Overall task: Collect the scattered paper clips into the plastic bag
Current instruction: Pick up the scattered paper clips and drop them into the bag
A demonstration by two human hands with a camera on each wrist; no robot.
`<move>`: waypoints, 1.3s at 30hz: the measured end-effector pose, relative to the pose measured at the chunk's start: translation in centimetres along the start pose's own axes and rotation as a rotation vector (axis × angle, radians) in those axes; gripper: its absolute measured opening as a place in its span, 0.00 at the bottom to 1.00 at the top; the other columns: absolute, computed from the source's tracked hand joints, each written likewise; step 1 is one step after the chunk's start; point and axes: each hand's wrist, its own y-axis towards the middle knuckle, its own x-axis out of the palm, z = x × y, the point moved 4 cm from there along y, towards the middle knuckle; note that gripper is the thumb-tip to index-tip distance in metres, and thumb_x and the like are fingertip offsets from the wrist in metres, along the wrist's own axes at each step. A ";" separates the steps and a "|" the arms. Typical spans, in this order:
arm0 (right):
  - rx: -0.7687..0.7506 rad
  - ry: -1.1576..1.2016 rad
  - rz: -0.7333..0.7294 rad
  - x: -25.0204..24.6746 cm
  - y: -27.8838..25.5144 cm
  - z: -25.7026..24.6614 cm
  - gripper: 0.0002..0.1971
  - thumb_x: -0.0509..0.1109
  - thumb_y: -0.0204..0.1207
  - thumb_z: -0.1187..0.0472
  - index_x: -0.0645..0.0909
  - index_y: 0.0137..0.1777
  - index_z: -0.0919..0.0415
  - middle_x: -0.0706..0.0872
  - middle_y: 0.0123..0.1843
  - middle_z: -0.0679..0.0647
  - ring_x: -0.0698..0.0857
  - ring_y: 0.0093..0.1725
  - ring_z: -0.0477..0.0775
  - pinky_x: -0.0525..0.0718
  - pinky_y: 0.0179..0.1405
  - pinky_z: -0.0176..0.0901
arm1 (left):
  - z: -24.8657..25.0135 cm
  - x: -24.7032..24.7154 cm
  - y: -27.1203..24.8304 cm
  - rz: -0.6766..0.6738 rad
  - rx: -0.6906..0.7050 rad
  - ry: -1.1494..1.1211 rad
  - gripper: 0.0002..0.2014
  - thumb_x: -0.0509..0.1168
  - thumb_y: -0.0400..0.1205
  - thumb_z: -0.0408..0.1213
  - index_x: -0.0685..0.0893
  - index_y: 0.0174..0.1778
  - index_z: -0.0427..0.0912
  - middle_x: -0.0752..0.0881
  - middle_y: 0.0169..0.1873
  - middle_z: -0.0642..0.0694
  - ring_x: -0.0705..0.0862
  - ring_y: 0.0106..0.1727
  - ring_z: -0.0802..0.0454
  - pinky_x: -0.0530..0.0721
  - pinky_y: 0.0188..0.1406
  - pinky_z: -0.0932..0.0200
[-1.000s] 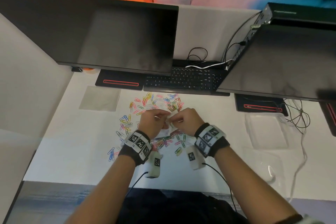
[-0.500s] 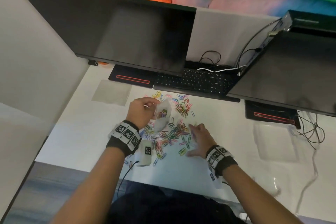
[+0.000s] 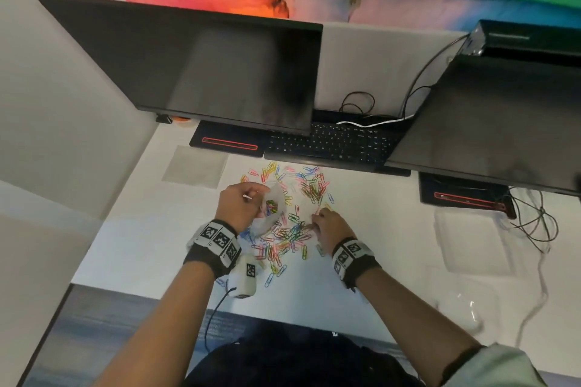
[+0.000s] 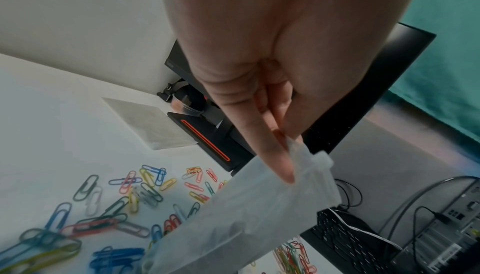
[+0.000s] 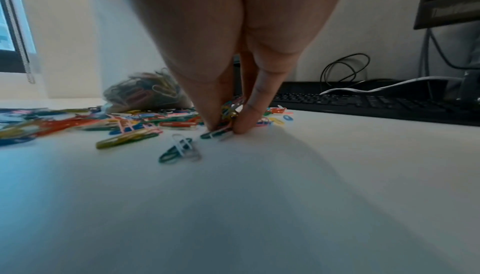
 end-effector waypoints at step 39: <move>0.297 0.832 0.169 -9.7 0.5 -6.9 0.15 0.63 0.79 0.76 0.90 0.50 0.62 0.91 0.46 0.55 0.90 0.43 0.45 0.88 0.47 0.36 | 1.2 0.4 2.8 -0.306 0.092 -0.038 0.09 0.64 0.85 0.31 0.90 0.51 0.44 0.89 0.37 0.53 0.92 0.36 0.51 0.93 0.41 0.54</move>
